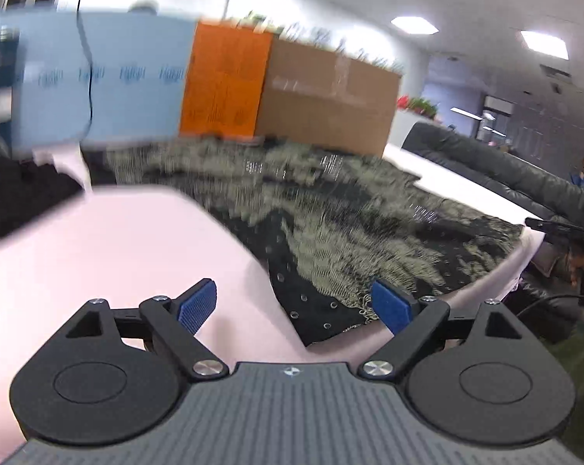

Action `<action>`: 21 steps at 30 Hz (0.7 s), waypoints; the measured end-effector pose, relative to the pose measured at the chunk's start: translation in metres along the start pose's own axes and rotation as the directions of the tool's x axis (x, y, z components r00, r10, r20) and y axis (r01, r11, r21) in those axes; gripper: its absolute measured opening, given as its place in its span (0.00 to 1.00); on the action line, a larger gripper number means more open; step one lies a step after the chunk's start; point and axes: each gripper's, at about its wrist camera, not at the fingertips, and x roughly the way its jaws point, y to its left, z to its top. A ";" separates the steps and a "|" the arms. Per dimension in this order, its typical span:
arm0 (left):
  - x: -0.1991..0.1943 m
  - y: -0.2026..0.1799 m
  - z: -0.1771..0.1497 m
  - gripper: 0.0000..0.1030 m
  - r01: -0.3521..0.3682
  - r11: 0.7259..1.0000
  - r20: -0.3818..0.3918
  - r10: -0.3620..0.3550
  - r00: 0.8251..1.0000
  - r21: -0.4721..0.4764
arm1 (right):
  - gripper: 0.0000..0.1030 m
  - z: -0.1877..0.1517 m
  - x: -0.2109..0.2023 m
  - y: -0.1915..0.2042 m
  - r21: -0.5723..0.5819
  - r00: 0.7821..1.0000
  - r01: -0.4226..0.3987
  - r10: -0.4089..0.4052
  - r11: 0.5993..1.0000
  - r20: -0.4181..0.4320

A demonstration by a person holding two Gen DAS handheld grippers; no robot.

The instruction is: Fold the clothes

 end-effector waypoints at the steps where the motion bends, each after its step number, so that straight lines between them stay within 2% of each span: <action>1: 0.005 -0.002 0.000 0.58 0.008 1.000 -0.002 -0.008 1.000 -0.006 | 0.62 0.002 0.004 0.001 0.014 0.999 -0.043 0.044 0.999 -0.018; 2: 0.007 -0.006 -0.001 0.44 0.014 1.000 -0.001 -0.014 1.000 0.015 | 0.63 0.002 0.012 0.004 0.003 0.997 -0.065 0.065 0.998 -0.053; 3: 0.007 -0.009 -0.001 0.19 0.014 0.999 -0.001 -0.014 1.000 0.029 | 0.63 0.003 0.019 0.007 -0.008 0.993 -0.086 0.085 0.996 -0.087; 4: 0.007 -0.012 -0.001 0.06 0.013 0.999 -0.001 -0.013 1.000 0.039 | 0.61 0.003 0.025 0.009 -0.012 0.988 -0.106 0.104 0.994 -0.118; 7: 0.005 -0.018 -0.001 0.02 0.011 0.998 0.000 -0.011 1.000 0.064 | 0.03 0.005 0.042 0.007 0.030 0.971 -0.162 0.165 0.986 -0.175; 10: -0.010 -0.018 0.005 0.02 -0.003 0.997 0.024 0.001 1.000 0.076 | 0.03 0.015 0.038 0.001 0.187 0.941 -0.289 0.315 0.939 -0.125; 13: -0.033 -0.014 0.013 0.02 -0.019 0.998 0.081 0.014 0.997 0.061 | 0.03 0.027 0.025 -0.006 0.289 0.913 -0.383 0.407 0.877 -0.025; 15: -0.043 -0.012 0.015 0.02 -0.034 0.998 0.099 0.028 0.995 0.059 | 0.03 0.027 0.023 -0.007 0.281 0.920 -0.363 0.389 0.889 -0.044; 18: -0.045 -0.009 0.009 0.02 -0.065 0.997 0.067 0.061 0.996 0.051 | 0.03 0.016 0.027 -0.011 0.244 0.950 -0.250 0.286 0.937 -0.126; 20: -0.042 -0.003 0.003 0.03 -0.051 0.999 0.047 0.050 0.998 0.011 | 0.05 0.007 0.029 -0.014 0.221 0.963 -0.190 0.226 0.957 -0.150; 21: -0.038 0.001 0.001 0.14 -0.038 0.999 0.043 0.039 0.998 -0.027 | 0.05 0.003 0.028 -0.015 0.216 0.964 -0.189 0.223 0.958 -0.145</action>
